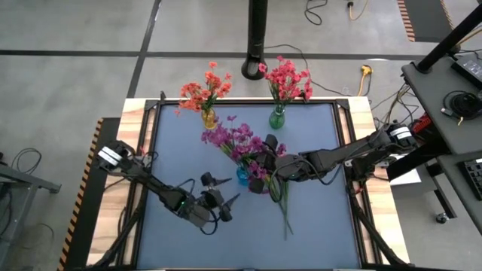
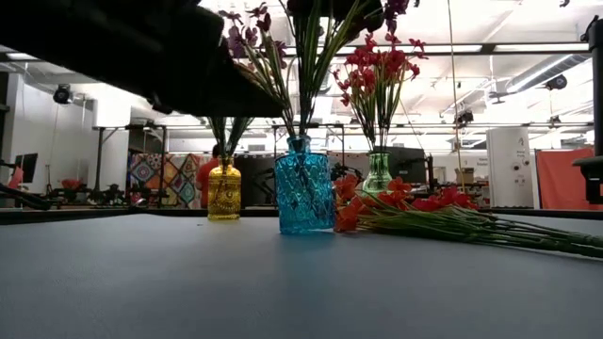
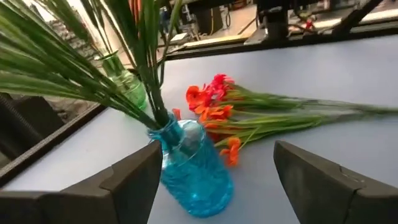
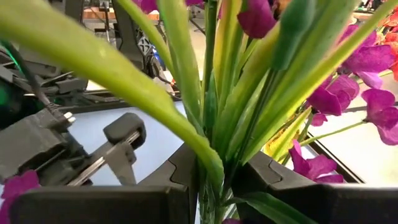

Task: Sort flowers into vase by color
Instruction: Put the violet flower into the blue vase

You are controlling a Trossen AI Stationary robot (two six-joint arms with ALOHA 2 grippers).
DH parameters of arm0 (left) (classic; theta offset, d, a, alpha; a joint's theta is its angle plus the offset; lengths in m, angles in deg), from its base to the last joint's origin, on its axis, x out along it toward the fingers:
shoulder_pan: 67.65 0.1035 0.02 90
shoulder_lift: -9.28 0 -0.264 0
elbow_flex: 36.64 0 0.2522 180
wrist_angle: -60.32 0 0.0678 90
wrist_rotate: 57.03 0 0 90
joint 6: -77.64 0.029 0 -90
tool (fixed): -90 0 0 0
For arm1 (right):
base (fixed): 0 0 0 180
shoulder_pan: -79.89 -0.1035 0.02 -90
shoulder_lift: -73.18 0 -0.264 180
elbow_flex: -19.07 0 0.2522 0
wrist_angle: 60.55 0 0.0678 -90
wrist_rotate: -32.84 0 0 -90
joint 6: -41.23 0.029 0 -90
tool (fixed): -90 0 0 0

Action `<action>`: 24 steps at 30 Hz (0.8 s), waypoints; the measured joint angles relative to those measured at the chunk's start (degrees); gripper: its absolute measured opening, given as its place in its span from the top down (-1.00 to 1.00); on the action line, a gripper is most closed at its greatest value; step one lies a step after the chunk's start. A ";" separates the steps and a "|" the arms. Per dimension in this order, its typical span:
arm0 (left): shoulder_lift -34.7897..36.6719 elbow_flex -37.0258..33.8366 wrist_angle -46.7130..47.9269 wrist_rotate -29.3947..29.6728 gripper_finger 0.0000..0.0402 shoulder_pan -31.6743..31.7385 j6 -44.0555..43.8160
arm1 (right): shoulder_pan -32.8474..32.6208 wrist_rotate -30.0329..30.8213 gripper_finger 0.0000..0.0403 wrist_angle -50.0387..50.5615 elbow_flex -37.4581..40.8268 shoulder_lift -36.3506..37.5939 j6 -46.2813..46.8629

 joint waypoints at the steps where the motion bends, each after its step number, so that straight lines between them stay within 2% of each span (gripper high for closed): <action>1: 0.00 0.13 0.68 0.06 -0.45 0.23 -1.02 | 0.00 0.00 0.66 0.00 0.00 0.00 0.00; 4: -0.02 -0.22 1.24 -1.08 -0.51 0.77 -3.39 | 0.00 0.00 0.66 0.02 0.00 0.00 0.00; 7: 0.07 -0.98 2.24 -6.76 -0.65 2.19 -7.95 | 0.00 -0.01 0.66 0.02 0.00 0.00 -0.02; 12: 0.00 -2.14 4.09 -7.07 -0.96 4.09 -12.09 | 0.02 0.00 0.66 0.02 0.00 0.00 -0.02; 15: -0.11 -2.03 2.36 -7.09 -0.91 4.20 -14.46 | 0.02 0.01 0.66 0.02 0.00 0.00 -0.03; 24: -0.35 -3.83 2.38 -7.47 -0.71 7.34 -14.47 | 0.02 0.03 0.66 0.02 0.00 0.00 -0.82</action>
